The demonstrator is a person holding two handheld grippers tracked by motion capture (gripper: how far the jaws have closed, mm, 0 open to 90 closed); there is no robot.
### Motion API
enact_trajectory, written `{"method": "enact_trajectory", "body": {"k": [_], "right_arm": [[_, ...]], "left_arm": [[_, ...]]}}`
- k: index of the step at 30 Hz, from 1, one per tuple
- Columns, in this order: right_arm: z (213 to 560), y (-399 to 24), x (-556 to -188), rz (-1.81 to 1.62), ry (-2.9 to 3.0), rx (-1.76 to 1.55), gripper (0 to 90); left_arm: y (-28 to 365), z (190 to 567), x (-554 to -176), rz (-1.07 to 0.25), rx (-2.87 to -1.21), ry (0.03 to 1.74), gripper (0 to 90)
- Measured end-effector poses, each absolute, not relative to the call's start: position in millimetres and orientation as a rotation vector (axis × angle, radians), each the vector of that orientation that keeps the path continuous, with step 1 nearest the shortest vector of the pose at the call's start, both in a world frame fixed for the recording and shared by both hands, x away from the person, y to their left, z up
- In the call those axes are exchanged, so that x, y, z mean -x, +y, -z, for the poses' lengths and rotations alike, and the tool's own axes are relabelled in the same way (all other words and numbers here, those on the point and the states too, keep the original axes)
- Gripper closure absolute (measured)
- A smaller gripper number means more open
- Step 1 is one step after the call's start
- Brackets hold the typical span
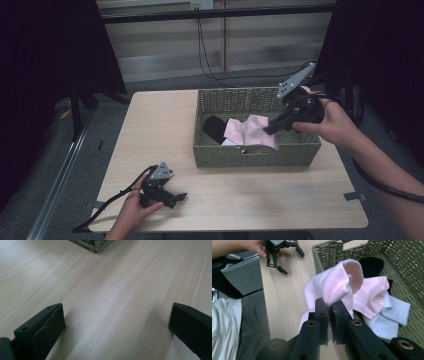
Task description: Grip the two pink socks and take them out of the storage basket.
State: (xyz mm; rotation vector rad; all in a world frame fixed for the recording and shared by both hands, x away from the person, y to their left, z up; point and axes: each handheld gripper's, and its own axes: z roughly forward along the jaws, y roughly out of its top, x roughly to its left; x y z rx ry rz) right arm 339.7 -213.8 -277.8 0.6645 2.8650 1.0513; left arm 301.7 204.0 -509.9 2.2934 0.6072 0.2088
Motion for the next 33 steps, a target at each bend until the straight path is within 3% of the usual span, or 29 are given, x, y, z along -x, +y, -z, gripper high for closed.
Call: {"method": "enact_trajectory", "body": {"k": [33], "right_arm": [[306.8,-181.4,-307.1,-1.087,2.955,-0.486,84.2]], "left_arm": [[204.0,509.9,-301.6,-0.208,-2.294,0.608,0.0]]}}
